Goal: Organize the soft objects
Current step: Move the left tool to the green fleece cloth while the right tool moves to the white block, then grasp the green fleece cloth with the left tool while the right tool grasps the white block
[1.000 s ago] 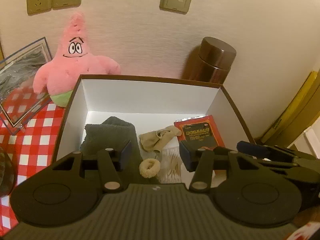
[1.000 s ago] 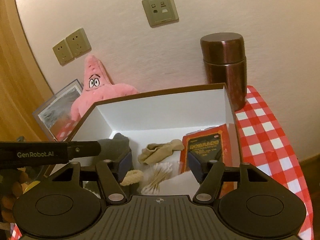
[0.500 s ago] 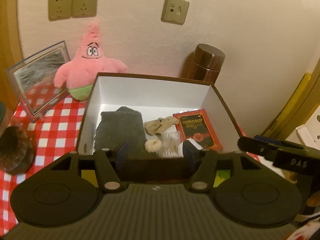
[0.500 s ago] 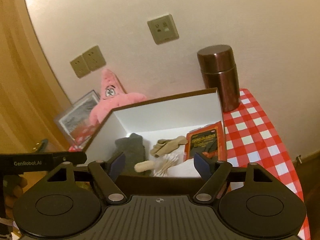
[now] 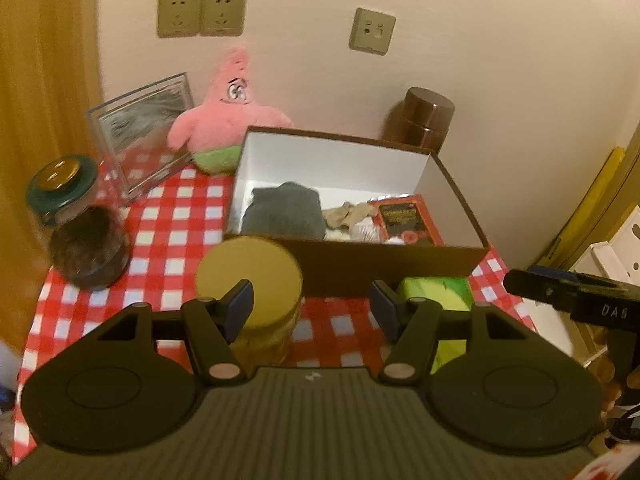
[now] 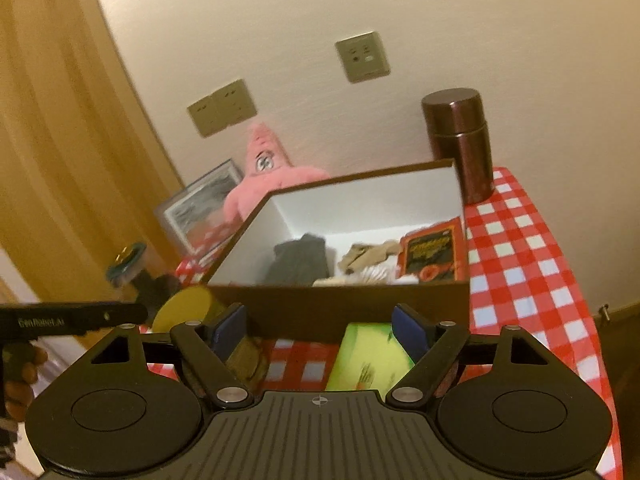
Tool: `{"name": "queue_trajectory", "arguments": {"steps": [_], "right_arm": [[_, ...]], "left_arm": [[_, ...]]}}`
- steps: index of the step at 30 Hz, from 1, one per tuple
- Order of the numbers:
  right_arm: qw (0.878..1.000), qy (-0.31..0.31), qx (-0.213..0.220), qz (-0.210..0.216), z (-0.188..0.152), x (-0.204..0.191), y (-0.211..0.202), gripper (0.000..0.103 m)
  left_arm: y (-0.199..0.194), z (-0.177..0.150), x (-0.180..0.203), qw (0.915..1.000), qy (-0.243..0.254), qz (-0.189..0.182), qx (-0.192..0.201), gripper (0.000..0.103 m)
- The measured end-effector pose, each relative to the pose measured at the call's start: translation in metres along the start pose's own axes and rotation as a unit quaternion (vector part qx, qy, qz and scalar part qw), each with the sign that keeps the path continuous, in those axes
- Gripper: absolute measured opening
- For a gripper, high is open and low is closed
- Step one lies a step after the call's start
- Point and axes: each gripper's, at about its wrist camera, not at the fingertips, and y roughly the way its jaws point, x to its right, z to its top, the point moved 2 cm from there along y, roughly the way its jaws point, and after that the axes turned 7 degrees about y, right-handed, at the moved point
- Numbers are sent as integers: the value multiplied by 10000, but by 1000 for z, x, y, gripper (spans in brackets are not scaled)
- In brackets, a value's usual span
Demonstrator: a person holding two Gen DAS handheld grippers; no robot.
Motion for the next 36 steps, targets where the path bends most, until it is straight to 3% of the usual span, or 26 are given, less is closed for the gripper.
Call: {"name": "queue_trajectory", "arguments": {"steps": [15, 29, 36], "right_arm": [[9966, -378, -726, 105, -80, -36, -16, 80], [9872, -951, -1284, 23, -140, -61, 0, 79], [9772, -1432, -1569, -7, -169, -72, 19, 55]], "left_arm": [[-55, -74, -32, 9984, -259, 359, -362, 61], [-65, -131, -39, 9952, -266, 641, -695, 61], [-59, -145, -39, 9947, -245, 620, -784, 61]]}}
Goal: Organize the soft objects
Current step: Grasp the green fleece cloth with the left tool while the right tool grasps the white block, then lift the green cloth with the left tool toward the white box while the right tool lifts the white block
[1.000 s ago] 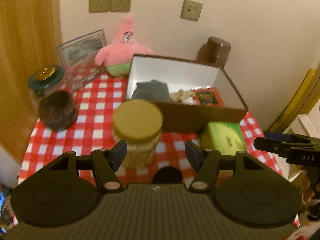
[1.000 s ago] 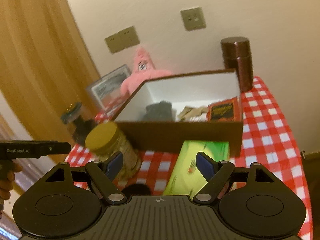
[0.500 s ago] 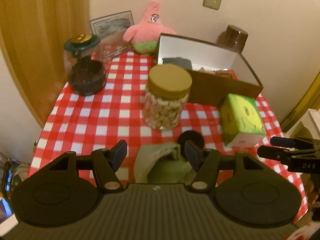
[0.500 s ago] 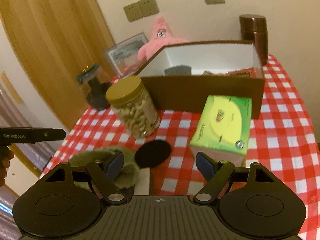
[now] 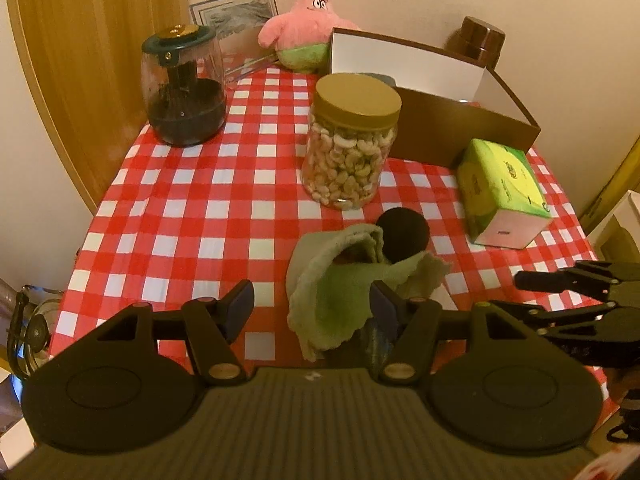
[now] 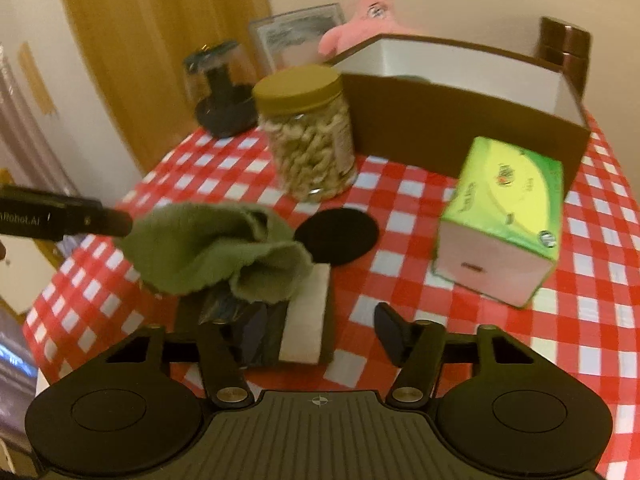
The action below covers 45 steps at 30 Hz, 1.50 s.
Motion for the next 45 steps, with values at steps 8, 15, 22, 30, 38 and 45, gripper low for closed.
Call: {"name": "queue_trajectory", "arguments": {"steps": [8, 15, 22, 30, 38, 45], "right_arm": [[9995, -217, -221, -22, -7, -9, 28, 42], [9990, -190, -388, -132, -8, -8, 52, 37], [9985, -179, -489, -196, -7, -8, 69, 36], [9983, -265, -472, -203, -7, -6, 75, 26], [9991, 29, -308, -277, 1, 12, 59, 24], [9984, 349, -88, -435, 9, 33, 40, 24]], "left_arm": [[14, -6, 1, 9999, 121, -5, -103, 61], [27, -3, 1, 9997, 153, -87, -181, 61], [38, -1, 1, 9994, 201, -144, -256, 61], [48, 3, 2, 9990, 304, -204, -274, 61], [62, 8, 4, 9982, 495, -207, -283, 59], [84, 14, 2, 9969, 626, -158, -445, 44]]}}
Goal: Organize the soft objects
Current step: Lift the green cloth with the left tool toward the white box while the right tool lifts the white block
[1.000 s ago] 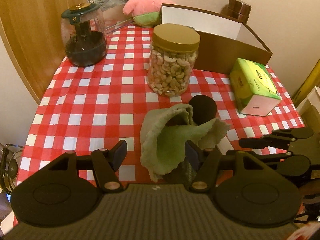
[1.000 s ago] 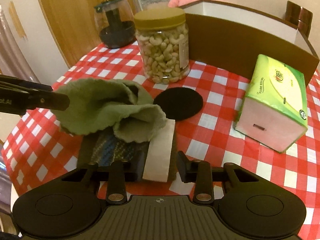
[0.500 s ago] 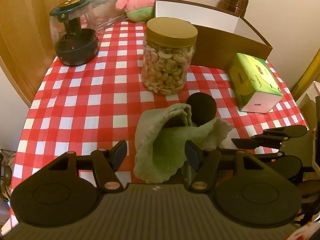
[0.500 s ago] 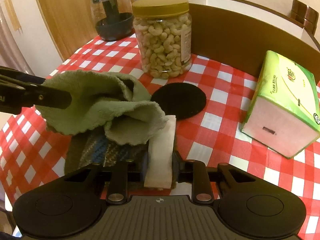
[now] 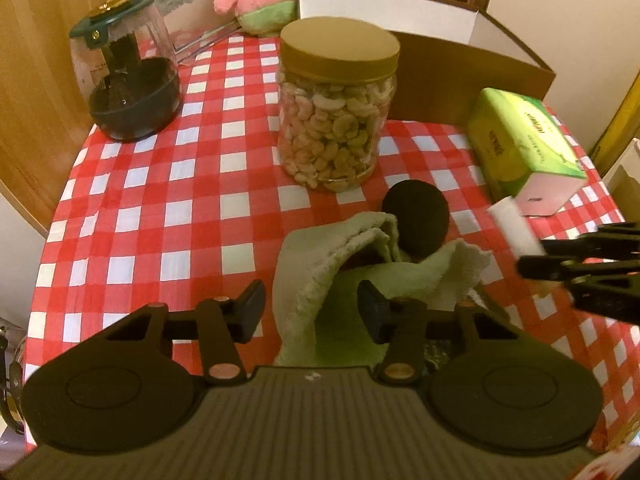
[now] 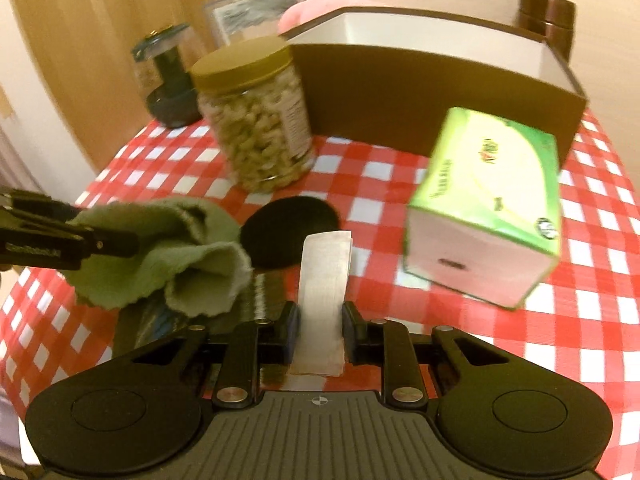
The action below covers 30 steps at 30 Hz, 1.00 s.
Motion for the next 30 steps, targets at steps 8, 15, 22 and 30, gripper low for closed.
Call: {"name": "queue_trajectory", "arguments": {"steps": [8, 15, 22, 30], "right_arm": [[9996, 229, 130, -102, 0, 17, -17, 24], [9990, 295, 314, -77, 3, 22, -40, 24], [9982, 310, 518, -26, 7, 24, -61, 24], [9974, 362, 622, 56, 4, 29, -81, 24]], "left_arm": [[-3, 3, -11, 9998, -182, -18, 54, 7], [-44, 11, -21, 9974, -462, -21, 550, 6], [-90, 15, -31, 9929, -611, 119, 1009, 6], [-132, 21, -25, 9878, -568, 184, 1437, 6]]}}
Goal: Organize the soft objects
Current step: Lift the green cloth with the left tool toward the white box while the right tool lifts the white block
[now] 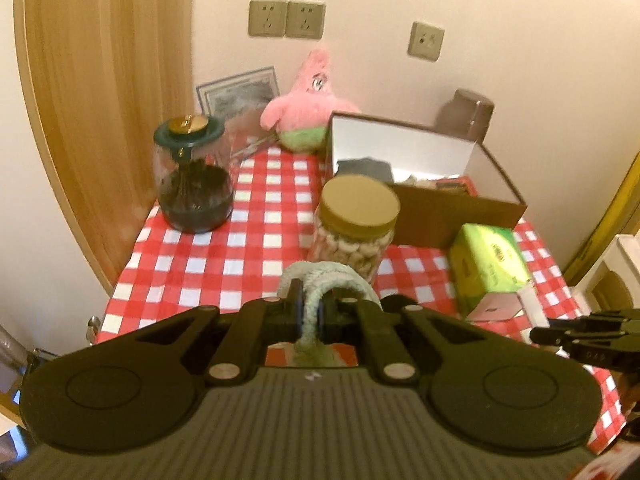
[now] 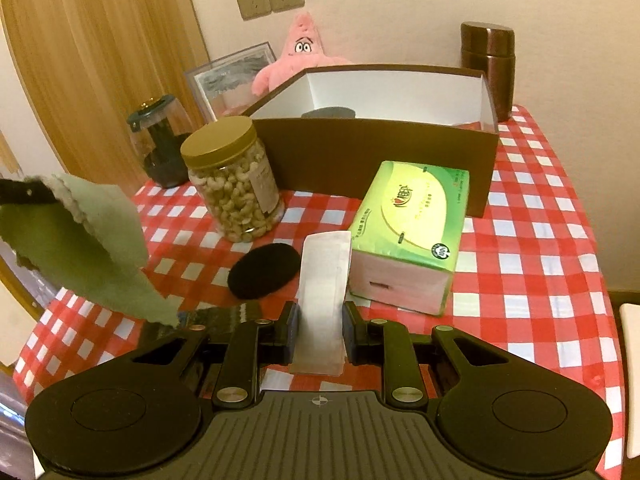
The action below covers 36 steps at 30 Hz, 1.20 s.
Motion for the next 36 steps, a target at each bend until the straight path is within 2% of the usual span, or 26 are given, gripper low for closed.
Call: {"name": "queue_trajectory", "arguments": {"steps": [10, 22, 29, 36], "right_arm": [[9999, 86, 132, -43, -2, 16, -25, 24], [9988, 324, 246, -288, 0, 56, -47, 24], [9979, 294, 308, -490, 17, 87, -51, 24], [9971, 108, 427, -617, 48, 115, -45, 24]], "left_arm": [[-16, 20, 37, 9987, 129, -378, 308, 6], [4, 50, 89, 9947, 343, -849, 475, 6], [25, 77, 110, 9937, 390, -859, 613, 6], [44, 115, 120, 9926, 387, -728, 889, 6]]}}
